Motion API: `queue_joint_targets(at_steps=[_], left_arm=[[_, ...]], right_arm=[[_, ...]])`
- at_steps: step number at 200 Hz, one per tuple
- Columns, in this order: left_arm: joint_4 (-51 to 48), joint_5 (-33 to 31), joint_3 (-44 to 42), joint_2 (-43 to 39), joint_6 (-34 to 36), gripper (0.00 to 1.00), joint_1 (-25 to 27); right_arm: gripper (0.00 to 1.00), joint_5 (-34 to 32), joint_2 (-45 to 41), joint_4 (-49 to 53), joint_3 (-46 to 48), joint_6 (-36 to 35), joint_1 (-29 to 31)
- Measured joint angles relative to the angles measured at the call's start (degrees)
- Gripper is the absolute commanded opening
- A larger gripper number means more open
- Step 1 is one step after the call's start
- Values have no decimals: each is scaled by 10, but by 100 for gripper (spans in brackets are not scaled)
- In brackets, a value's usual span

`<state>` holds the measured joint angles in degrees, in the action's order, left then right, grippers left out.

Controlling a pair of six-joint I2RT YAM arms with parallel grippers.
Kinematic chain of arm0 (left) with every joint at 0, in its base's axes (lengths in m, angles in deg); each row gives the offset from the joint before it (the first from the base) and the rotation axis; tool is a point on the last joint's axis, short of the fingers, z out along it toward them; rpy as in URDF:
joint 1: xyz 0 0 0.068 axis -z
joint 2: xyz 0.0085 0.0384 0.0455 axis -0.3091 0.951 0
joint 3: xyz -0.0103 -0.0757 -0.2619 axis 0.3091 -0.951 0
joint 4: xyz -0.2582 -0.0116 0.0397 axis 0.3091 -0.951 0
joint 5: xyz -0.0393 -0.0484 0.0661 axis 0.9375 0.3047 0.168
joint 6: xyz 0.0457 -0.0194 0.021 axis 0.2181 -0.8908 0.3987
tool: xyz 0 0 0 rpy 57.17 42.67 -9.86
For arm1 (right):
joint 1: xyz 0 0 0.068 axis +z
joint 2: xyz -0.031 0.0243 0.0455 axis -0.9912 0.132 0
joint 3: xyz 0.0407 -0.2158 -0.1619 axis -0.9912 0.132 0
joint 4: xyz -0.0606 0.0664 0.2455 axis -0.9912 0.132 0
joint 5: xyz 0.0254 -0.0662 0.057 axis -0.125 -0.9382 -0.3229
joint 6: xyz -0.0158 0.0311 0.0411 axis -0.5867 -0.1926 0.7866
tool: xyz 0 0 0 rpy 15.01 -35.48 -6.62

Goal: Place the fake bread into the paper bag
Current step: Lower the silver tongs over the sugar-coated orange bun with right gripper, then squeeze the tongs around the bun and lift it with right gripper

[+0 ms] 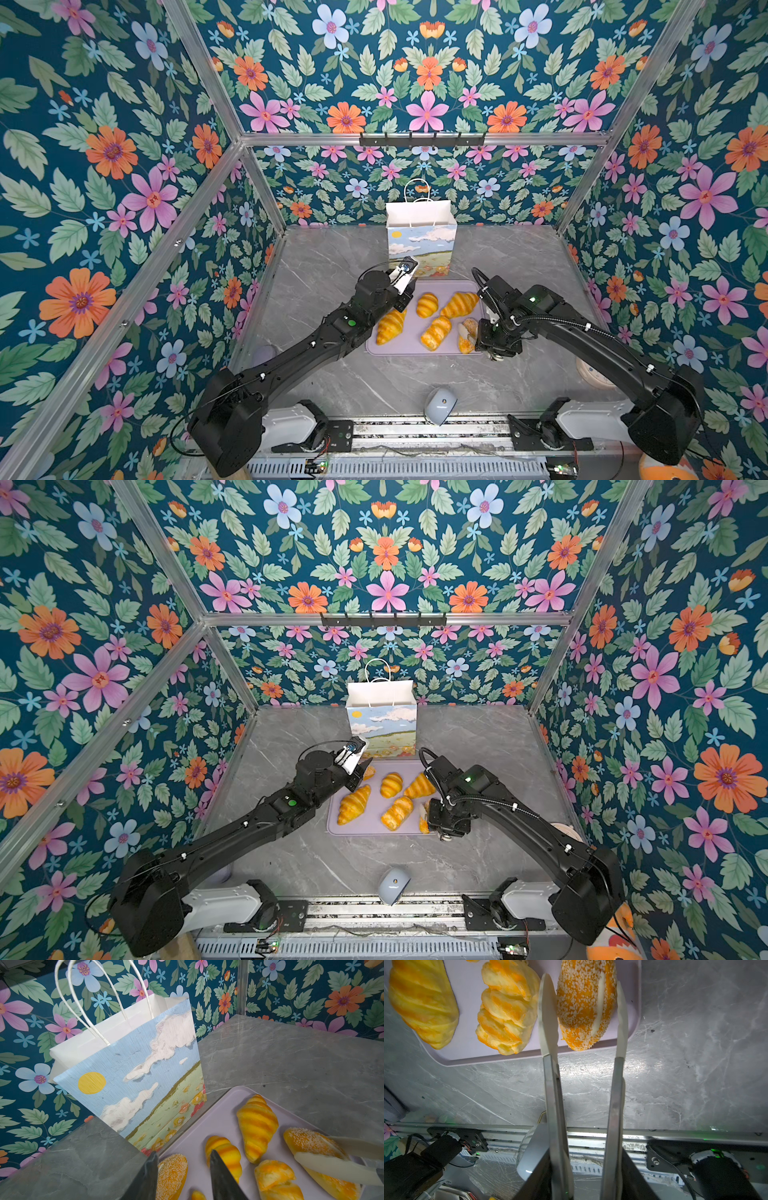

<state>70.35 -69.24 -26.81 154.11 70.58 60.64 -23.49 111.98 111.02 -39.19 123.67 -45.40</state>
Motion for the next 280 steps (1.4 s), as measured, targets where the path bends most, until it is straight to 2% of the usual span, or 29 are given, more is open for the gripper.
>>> queue_joint_targets(at_steps=[84, 150, 233, 280], left_arm=[[3, 0, -7, -4, 0, 42, 0], [4, 0, -7, -4, 0, 42, 0], [-2, 0, -2, -11, -3, 43, 0], [-36, -17, 58, -5, -47, 48, -2]], right_arm=[[46, -3, 11, -4, 2, -2, 0], [35, -6, 9, -1, -9, -4, 0], [31, -24, -36, 59, -105, -46, 0], [30, -46, -58, 83, -191, -111, -19]])
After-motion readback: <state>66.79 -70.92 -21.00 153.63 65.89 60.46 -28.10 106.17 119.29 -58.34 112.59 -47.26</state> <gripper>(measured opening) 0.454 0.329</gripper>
